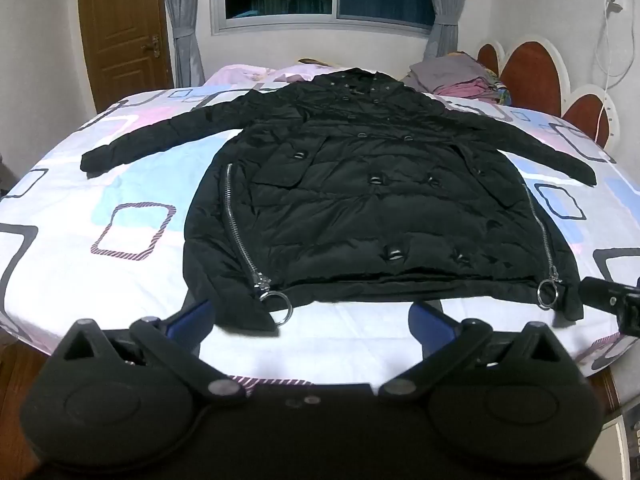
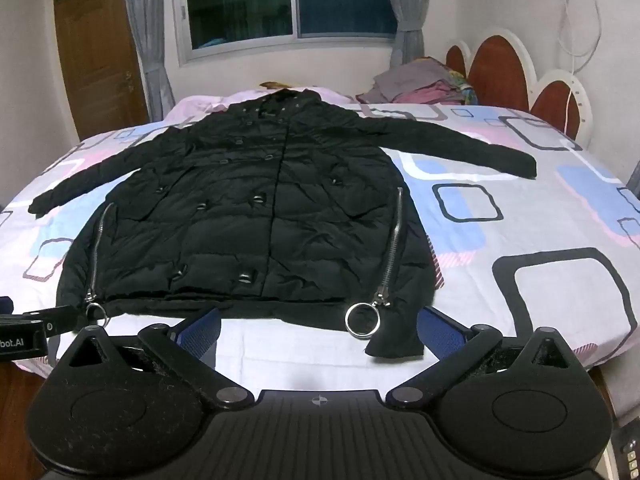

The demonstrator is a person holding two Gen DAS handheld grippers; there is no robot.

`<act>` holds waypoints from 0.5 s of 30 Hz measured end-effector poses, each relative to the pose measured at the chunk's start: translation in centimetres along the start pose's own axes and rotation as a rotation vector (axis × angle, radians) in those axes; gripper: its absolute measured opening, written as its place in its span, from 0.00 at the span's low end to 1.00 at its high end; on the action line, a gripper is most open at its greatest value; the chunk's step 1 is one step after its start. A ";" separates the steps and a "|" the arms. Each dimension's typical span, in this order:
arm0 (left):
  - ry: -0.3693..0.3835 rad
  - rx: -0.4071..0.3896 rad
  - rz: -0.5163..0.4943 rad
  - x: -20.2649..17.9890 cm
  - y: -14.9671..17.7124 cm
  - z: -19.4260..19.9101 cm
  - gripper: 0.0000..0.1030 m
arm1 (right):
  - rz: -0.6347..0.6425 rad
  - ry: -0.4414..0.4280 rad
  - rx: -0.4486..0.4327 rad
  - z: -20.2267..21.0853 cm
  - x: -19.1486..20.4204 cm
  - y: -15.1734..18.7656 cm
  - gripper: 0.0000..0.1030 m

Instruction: Fold large clothes

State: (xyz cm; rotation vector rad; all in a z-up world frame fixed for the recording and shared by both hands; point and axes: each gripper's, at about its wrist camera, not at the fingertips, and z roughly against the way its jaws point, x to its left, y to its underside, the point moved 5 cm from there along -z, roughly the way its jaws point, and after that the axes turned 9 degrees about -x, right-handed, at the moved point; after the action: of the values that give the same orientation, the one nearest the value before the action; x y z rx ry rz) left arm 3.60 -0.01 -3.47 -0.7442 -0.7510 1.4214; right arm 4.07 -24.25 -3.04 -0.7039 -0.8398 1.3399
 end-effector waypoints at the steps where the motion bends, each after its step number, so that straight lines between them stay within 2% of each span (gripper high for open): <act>1: -0.001 0.000 0.000 0.0 0.0 0.0 1.00 | 0.001 0.000 -0.001 0.0 0.0 0.0 1.00; 15: -0.004 0.001 0.000 0.1 0.0 -0.1 1.00 | 0.004 -0.001 0.005 -0.1 0.2 0.1 1.00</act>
State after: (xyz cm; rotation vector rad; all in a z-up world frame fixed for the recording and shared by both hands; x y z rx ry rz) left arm 3.72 0.09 -3.50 -0.7410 -0.7537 1.4232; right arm 4.15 -24.07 -3.14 -0.7010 -0.8357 1.3455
